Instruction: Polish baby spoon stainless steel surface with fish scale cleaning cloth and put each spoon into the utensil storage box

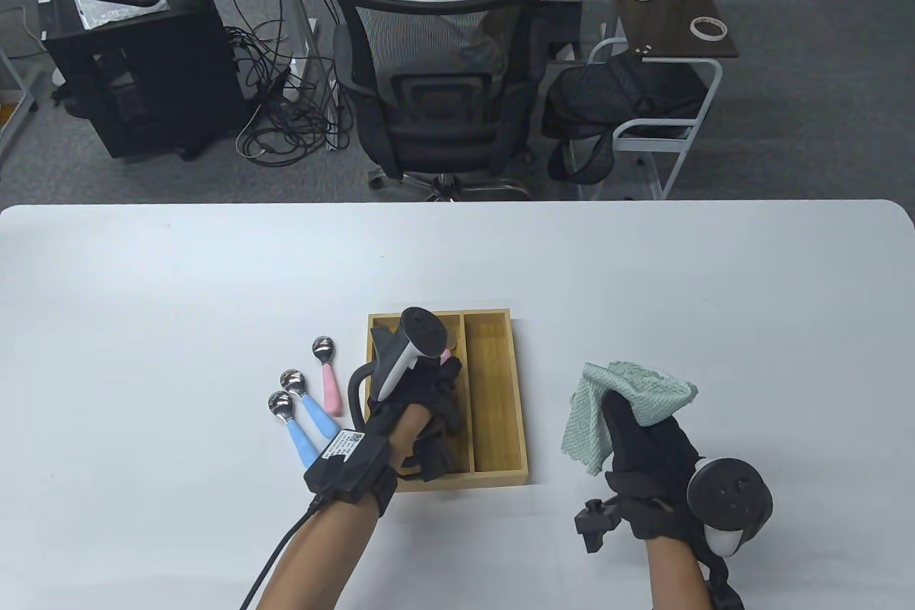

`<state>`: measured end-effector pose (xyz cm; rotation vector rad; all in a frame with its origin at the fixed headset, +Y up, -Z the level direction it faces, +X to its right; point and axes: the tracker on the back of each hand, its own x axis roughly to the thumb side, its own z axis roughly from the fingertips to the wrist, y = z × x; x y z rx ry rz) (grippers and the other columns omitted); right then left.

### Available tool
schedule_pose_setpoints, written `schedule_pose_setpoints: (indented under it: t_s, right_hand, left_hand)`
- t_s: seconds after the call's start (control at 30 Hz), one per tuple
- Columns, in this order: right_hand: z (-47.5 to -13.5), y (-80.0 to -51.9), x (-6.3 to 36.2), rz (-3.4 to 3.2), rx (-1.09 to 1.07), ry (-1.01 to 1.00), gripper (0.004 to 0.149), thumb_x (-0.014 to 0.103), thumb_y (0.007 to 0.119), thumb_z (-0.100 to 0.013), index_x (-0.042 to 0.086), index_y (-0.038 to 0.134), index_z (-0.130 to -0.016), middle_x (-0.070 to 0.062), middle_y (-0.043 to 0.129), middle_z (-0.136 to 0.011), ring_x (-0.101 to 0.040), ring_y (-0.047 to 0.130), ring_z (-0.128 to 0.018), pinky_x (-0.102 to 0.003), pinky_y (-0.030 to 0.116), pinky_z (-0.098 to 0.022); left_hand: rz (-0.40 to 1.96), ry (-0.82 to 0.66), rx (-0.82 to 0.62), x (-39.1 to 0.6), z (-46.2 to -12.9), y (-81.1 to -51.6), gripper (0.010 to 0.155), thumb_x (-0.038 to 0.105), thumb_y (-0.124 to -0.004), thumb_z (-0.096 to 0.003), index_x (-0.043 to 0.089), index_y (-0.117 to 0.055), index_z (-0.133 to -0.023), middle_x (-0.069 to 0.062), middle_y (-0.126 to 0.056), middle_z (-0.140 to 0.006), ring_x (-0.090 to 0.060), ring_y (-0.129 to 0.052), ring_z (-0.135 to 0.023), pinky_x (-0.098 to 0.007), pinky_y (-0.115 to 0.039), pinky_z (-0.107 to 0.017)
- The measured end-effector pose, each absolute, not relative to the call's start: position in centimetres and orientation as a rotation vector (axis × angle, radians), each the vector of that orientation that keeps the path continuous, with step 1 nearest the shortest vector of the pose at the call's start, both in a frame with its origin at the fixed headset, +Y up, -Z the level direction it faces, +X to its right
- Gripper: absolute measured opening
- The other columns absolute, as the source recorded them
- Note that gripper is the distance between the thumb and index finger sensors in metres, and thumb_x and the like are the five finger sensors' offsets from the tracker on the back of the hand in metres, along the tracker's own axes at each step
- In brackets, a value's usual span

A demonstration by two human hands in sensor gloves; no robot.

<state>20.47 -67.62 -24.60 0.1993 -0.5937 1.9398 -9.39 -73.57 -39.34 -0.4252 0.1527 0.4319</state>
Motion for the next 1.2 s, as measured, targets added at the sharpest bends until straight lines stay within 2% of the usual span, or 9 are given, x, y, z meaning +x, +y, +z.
schedule_pose_setpoints:
  t_s: [0.23,0.4,0.5,0.6,0.7,0.87,1.03,1.2]
  right_hand:
    - [-24.6,-67.6,20.5,1.937,0.206,-0.585,0.046,0.042,0.066,-0.065,0.010,0.062,-0.098,0.001,0.088,-0.075,-0.004,0.100,-0.046,-0.036,0.090,-0.052]
    - [-24.6,-67.9,20.3,1.957,0.213,-0.553,0.046,0.042,0.066,-0.065,0.010,0.062,-0.098,0.001,0.087,-0.076,-0.005,0.101,-0.047,-0.036,0.089,-0.052]
    - [-24.6,-67.9,20.0,1.981,0.220,-0.551,0.046,0.042,0.066,-0.065,0.010,0.062,-0.098,0.001,0.087,-0.076,-0.006,0.101,-0.047,-0.037,0.089,-0.053]
    - [-24.7,-68.1,19.8,1.995,0.223,-0.543,0.046,0.042,0.066,-0.065,0.010,0.062,-0.098,0.001,0.087,-0.076,-0.006,0.101,-0.047,-0.037,0.089,-0.053]
    - [-24.8,-68.3,19.6,2.005,0.226,-0.529,0.046,0.042,0.066,-0.065,0.010,0.062,-0.098,0.001,0.087,-0.077,-0.006,0.101,-0.048,-0.037,0.089,-0.053]
    - [-24.9,-68.5,19.4,2.033,0.229,-0.521,0.046,0.042,0.066,-0.065,0.010,0.062,-0.098,0.001,0.087,-0.077,-0.006,0.101,-0.048,-0.037,0.089,-0.053]
    - [-25.1,-68.9,19.2,2.047,0.225,-0.505,0.046,0.042,0.066,-0.065,0.010,0.062,-0.098,0.001,0.087,-0.077,-0.006,0.101,-0.048,-0.038,0.089,-0.053]
    - [-25.3,-69.2,19.2,2.064,0.223,-0.488,0.046,0.042,0.066,-0.065,0.010,0.062,-0.098,0.001,0.087,-0.077,-0.006,0.101,-0.049,-0.038,0.089,-0.053]
  left_hand:
    - [0.418,0.125,-0.445,-9.3,-39.5,-73.4,0.061,0.048,-0.063,-0.0628,0.003,-0.069,-0.103,-0.007,-0.094,-0.082,-0.011,-0.102,-0.036,-0.030,-0.090,-0.027]
    - [0.367,0.073,-0.368,-10.6,-38.7,-70.8,0.057,0.048,-0.063,-0.0631,0.008,-0.069,-0.103,-0.005,-0.093,-0.083,-0.015,-0.103,-0.042,-0.034,-0.089,-0.032]
    - [0.283,0.064,-0.306,-12.6,-37.9,-68.4,0.057,0.050,-0.063,-0.0629,0.009,-0.071,-0.102,-0.003,-0.094,-0.079,-0.017,-0.103,-0.044,-0.035,-0.089,-0.034]
    - [0.191,0.114,-0.269,-15.6,-37.1,-66.5,0.057,0.051,-0.063,-0.0626,0.009,-0.073,-0.100,-0.001,-0.095,-0.073,-0.016,-0.103,-0.042,-0.035,-0.089,-0.033]
    - [0.027,0.177,-0.280,-18.2,-36.0,-65.9,0.059,0.052,-0.067,-0.0617,0.008,-0.072,-0.101,-0.002,-0.094,-0.075,-0.018,-0.103,-0.045,-0.037,-0.089,-0.034]
    - [-0.174,0.271,-0.431,-21.1,-34.0,-67.8,0.064,0.052,-0.077,-0.0582,0.005,-0.070,-0.102,-0.005,-0.093,-0.082,-0.022,-0.105,-0.055,-0.039,-0.091,-0.039]
    - [-0.056,0.340,-0.585,-23.3,-33.2,-70.8,0.068,0.053,-0.076,-0.0584,0.002,-0.070,-0.102,-0.008,-0.092,-0.084,-0.024,-0.106,-0.058,-0.039,-0.092,-0.039]
    - [0.010,0.376,-0.641,-24.2,-33.3,-72.8,0.063,0.050,-0.068,-0.0622,0.001,-0.069,-0.102,-0.008,-0.092,-0.084,-0.024,-0.106,-0.057,-0.039,-0.092,-0.038]
